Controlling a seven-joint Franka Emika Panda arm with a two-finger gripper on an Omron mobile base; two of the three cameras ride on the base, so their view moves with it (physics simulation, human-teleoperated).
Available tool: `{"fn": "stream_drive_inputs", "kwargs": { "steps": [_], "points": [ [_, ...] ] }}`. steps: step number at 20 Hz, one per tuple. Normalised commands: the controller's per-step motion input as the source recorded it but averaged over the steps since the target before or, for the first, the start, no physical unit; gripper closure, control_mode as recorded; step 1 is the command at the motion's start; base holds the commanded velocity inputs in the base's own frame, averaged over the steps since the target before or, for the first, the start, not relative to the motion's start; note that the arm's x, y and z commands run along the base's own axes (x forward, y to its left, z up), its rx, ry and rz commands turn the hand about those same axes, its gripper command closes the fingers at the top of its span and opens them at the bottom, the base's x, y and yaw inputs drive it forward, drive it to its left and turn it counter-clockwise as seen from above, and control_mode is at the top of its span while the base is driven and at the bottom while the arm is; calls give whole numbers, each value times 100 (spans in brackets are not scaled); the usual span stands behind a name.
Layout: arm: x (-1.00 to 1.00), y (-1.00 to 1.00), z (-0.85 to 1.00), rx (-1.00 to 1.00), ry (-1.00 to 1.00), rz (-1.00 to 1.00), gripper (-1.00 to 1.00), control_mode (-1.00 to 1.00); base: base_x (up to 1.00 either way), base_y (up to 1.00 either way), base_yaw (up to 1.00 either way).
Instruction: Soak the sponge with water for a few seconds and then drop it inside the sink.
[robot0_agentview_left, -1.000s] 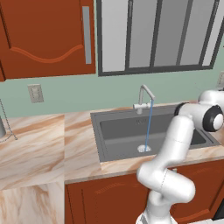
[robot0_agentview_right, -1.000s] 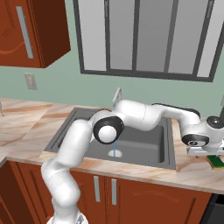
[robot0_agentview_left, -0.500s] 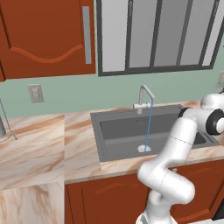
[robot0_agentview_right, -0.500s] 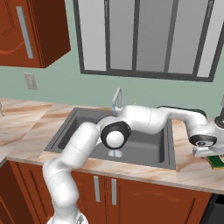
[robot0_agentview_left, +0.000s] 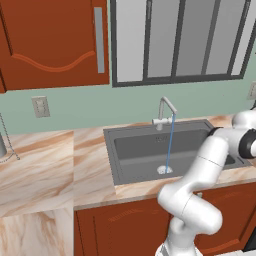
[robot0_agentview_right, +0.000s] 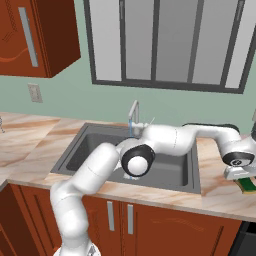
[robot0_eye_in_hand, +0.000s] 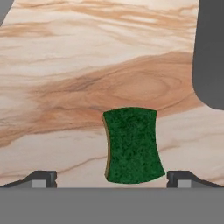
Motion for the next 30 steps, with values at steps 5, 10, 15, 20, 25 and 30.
{"fn": "stream_drive_inputs", "kwargs": {
  "steps": [5,10,15,20,25,30],
  "points": [
    [15,0,-16,0,3,2,-100,-100,0,0,0],
    [21,0,-24,0,3,1,-100,-100,0,0,0],
    [17,-3,-16,0,1,1,-100,-100,0,0,0],
    [8,-7,-6,0,0,2,-100,-100,0,0,0],
    [0,-8,-5,0,0,2,-100,-100,0,0,0],
    [0,-12,-13,0,0,3,-100,-100,0,0,0]
  ]
}}
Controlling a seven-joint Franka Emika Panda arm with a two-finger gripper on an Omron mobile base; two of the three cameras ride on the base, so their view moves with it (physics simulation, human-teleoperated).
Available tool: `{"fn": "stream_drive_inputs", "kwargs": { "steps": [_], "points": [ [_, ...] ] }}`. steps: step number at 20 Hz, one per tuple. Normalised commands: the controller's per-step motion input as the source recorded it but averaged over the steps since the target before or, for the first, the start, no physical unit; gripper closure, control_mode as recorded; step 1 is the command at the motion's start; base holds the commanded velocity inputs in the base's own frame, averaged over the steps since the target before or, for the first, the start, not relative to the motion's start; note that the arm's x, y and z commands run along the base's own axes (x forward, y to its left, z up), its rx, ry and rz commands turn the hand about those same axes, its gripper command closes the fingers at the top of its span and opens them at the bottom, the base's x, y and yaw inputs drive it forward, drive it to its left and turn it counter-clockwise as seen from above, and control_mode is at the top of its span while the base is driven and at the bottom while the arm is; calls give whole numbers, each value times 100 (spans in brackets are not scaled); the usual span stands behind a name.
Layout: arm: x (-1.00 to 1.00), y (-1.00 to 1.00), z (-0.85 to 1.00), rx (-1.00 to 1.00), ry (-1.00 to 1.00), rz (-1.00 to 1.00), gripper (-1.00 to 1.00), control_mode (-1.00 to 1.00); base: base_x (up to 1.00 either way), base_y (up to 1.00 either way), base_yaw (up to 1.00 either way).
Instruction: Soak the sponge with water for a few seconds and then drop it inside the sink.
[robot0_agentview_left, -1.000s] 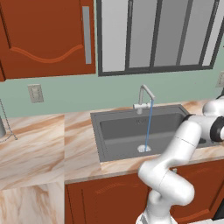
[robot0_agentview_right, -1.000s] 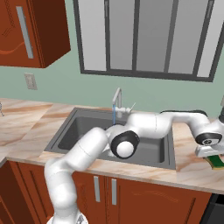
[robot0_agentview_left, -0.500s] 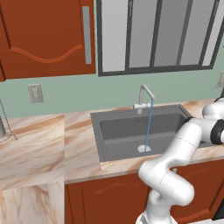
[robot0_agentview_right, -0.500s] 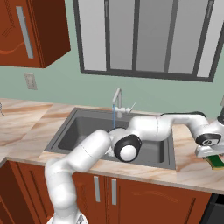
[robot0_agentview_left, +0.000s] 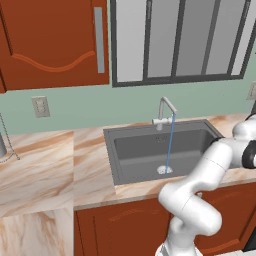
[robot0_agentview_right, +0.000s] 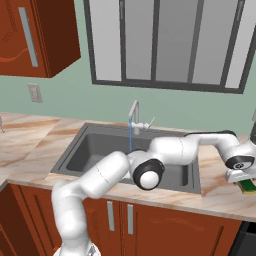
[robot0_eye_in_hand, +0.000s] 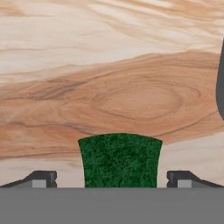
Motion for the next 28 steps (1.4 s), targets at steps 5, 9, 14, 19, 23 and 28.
{"fn": "stream_drive_inputs", "kwargs": {
  "steps": [5,9,14,19,23,28],
  "points": [
    [0,-13,-15,0,1,3,-100,-100,0,0,0],
    [0,-3,-17,0,2,3,-100,-100,0,0,0],
    [0,0,-18,0,3,2,-100,-100,0,0,0],
    [0,0,-19,0,3,1,-100,-100,0,0,0],
    [0,0,-20,0,7,0,-100,-100,0,0,0],
    [0,0,0,0,1,0,-100,-100,0,0,0]
  ]
}}
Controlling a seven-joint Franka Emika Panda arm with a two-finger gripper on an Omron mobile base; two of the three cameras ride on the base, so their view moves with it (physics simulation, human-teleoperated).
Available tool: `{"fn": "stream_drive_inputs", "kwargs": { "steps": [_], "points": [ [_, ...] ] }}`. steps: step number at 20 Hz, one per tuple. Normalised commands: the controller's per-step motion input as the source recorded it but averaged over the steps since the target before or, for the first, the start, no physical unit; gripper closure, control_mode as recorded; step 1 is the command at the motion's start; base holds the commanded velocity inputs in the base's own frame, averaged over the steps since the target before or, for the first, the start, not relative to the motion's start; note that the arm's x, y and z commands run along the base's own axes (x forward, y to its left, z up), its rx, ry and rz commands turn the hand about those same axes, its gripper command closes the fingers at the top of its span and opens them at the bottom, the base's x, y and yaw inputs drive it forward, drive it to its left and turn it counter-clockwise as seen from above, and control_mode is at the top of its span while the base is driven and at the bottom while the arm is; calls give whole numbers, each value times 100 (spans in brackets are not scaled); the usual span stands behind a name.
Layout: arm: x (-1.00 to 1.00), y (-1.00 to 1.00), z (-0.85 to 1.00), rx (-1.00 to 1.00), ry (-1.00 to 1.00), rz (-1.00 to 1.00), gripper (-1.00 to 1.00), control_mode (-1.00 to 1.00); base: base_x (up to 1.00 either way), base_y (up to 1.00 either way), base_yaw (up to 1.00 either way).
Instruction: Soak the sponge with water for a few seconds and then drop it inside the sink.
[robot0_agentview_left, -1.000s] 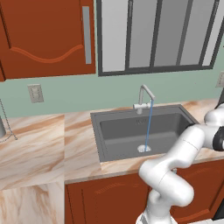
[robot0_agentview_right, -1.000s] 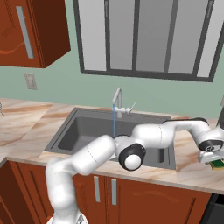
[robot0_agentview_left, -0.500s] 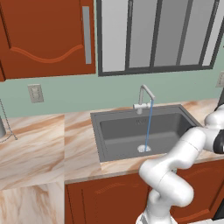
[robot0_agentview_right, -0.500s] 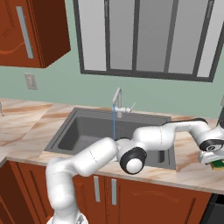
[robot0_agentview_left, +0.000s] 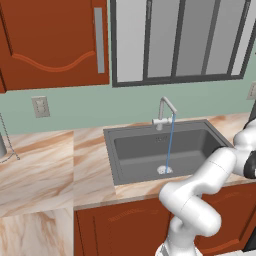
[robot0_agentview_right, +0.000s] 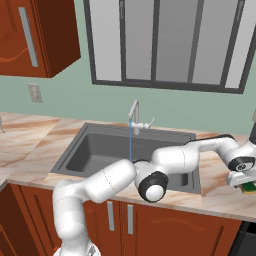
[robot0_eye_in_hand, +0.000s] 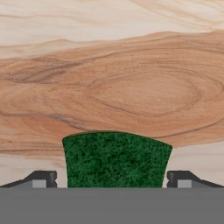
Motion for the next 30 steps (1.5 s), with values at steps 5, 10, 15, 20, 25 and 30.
{"fn": "stream_drive_inputs", "kwargs": {
  "steps": [5,10,15,20,25,30],
  "points": [
    [0,0,0,0,0,0,100,-100,0,0,0],
    [0,0,0,0,0,0,100,-100,0,0,0],
    [0,0,0,0,0,0,100,-100,0,0,0],
    [0,3,1,0,0,0,100,-100,0,0,0],
    [0,22,29,0,0,-2,100,-100,0,0,0],
    [0,27,65,0,0,-2,100,-100,0,0,0]
  ]
}}
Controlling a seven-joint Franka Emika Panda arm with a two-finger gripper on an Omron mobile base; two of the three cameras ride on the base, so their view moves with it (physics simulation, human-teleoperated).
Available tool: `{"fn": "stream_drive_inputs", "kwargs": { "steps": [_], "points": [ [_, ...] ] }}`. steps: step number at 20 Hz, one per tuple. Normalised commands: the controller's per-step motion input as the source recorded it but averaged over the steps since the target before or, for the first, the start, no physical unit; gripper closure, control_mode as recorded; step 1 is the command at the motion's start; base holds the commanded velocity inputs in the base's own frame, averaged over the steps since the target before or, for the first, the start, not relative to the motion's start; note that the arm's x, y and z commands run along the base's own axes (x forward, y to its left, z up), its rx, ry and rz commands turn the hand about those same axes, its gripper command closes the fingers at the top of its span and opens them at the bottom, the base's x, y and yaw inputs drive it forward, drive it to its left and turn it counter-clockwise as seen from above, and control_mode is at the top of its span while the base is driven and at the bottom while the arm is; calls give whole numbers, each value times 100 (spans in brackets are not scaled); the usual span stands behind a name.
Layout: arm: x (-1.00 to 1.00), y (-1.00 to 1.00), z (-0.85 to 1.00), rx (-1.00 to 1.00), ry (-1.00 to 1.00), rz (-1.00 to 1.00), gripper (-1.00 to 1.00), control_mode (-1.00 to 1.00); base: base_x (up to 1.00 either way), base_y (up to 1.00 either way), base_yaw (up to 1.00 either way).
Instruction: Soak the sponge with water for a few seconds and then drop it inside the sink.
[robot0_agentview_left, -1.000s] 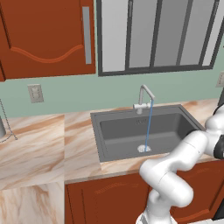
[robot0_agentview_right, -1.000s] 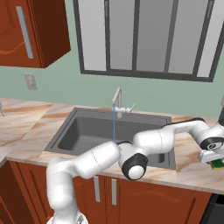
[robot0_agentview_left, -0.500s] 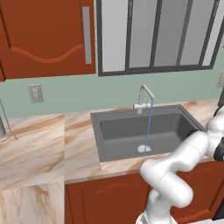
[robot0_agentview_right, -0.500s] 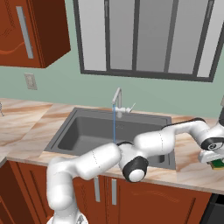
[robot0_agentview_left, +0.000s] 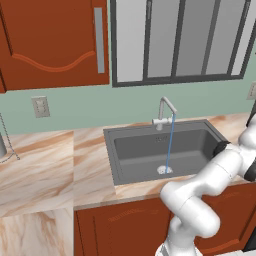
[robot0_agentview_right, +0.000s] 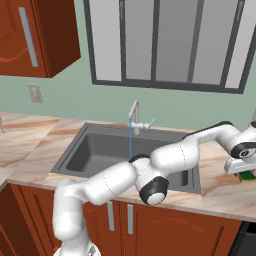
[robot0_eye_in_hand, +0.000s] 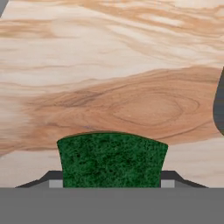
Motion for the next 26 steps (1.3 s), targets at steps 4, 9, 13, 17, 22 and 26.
{"fn": "stream_drive_inputs", "kwargs": {
  "steps": [4,9,13,17,22,26],
  "points": [
    [0,24,73,0,1,0,100,-100,0,0,0],
    [-1,43,41,0,0,0,100,-100,0,0,0],
    [-5,69,18,0,-7,0,100,-100,0,0,0],
    [0,70,8,0,-22,0,100,-100,0,0,0],
    [0,63,11,0,-36,0,100,-100,0,0,0],
    [0,62,18,0,-38,0,100,-100,0,0,0]
  ]
}}
